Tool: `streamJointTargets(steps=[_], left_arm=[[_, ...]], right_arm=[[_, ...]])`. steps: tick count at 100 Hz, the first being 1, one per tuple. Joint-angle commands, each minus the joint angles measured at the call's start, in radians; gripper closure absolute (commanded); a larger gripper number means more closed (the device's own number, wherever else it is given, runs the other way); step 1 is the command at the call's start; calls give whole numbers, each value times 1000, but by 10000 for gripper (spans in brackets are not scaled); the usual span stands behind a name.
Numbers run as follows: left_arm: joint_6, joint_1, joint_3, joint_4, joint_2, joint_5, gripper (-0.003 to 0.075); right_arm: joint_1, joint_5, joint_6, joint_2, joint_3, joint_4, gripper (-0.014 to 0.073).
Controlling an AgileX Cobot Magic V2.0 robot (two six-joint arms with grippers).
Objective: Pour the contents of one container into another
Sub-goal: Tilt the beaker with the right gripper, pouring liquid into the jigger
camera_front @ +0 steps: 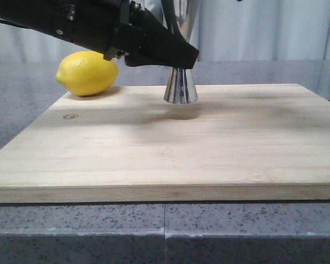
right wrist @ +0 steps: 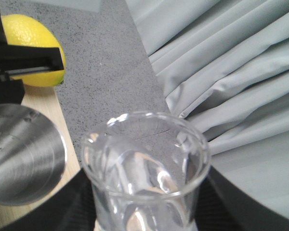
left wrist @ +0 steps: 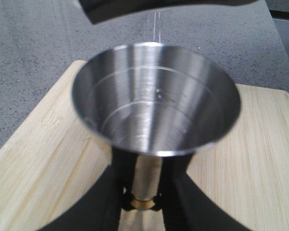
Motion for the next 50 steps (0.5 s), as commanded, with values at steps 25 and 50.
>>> streamJointTargets(steps=[25,50], left_arm=[[-3,-8,-31,-68,-54,49,638],[-3,-8,-31,-68,-54,49,638]], right_arm=[[-3,-79,-4,-28,-42,-82,295],[-1,-86,-4,-28,-42,-114,295]])
